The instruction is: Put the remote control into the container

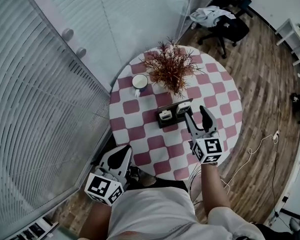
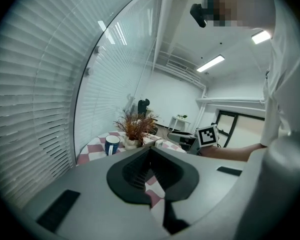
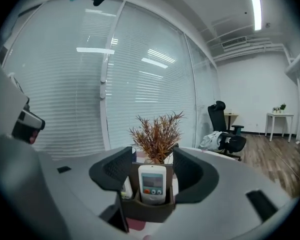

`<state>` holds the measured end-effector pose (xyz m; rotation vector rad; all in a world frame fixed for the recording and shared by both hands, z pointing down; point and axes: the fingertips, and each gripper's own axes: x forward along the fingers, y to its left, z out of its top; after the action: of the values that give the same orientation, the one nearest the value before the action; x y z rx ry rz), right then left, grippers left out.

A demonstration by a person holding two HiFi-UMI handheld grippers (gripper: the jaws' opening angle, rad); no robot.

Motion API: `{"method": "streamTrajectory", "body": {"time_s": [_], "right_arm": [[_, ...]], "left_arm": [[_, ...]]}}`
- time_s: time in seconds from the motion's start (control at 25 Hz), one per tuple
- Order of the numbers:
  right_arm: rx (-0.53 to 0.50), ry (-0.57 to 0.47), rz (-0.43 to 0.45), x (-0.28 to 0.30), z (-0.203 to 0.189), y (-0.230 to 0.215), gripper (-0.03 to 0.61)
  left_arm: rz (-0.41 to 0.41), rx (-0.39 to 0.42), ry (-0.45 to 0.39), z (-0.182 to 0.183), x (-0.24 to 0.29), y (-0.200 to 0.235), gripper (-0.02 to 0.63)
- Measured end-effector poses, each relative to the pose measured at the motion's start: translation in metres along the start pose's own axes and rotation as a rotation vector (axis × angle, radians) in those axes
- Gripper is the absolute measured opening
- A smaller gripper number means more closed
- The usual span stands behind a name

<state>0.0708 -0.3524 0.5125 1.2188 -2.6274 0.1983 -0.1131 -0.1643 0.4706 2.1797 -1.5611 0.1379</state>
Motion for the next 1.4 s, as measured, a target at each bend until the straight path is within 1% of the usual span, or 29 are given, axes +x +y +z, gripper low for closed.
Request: {"method": "streamTrajectory", "body": {"time_s": [0.08, 0.12, 0.16, 0.24, 0.28, 0.36, 0.48, 0.68, 0.88, 1.12, 1.28, 1.4], "right_arm": [[0.015, -0.017, -0.005, -0.016, 0.010, 0.002, 0.259], [0.017, -0.028, -0.014, -0.024, 0.015, 0.003, 0.243], [0.016, -0.040, -0.027, -0.034, 0.022, 0.003, 0.215], [0.009, -0.055, -0.064, -0.054, 0.033, 0.003, 0.131], [0.004, -0.056, -0.082, -0.064, 0.035, 0.004, 0.100], [-0.003, -0.052, -0.107, -0.082, 0.035, 0.007, 0.059], [-0.005, -0.050, -0.135, -0.108, 0.037, 0.017, 0.032], [0.003, -0.086, -0.164, -0.141, 0.053, 0.039, 0.017], [0.024, -0.130, -0.186, -0.159, 0.069, 0.061, 0.014], [0.017, -0.145, -0.188, -0.170, 0.081, 0.075, 0.013], [-0.011, -0.139, -0.190, -0.170, 0.086, 0.078, 0.012], [-0.015, -0.138, -0.184, -0.170, 0.087, 0.079, 0.012]], "left_arm": [[-0.030, 0.016, -0.013, 0.005, 0.004, -0.003, 0.009], [-0.047, 0.025, -0.021, 0.010, 0.006, -0.004, 0.009], [-0.064, 0.036, -0.029, 0.016, 0.008, -0.007, 0.009], [-0.103, 0.060, -0.042, 0.030, 0.011, -0.014, 0.009], [-0.125, 0.073, -0.048, 0.035, 0.012, -0.018, 0.009], [-0.169, 0.094, -0.058, 0.041, 0.014, -0.027, 0.009], [-0.227, 0.121, -0.073, 0.048, 0.014, -0.040, 0.009], [-0.300, 0.182, -0.108, 0.065, 0.009, -0.050, 0.009], [-0.347, 0.250, -0.158, 0.084, 0.002, -0.055, 0.009], [-0.368, 0.258, -0.191, 0.093, -0.010, -0.062, 0.009], [-0.370, 0.260, -0.202, 0.097, -0.013, -0.063, 0.009], [-0.364, 0.258, -0.210, 0.099, -0.014, -0.062, 0.009]]}}
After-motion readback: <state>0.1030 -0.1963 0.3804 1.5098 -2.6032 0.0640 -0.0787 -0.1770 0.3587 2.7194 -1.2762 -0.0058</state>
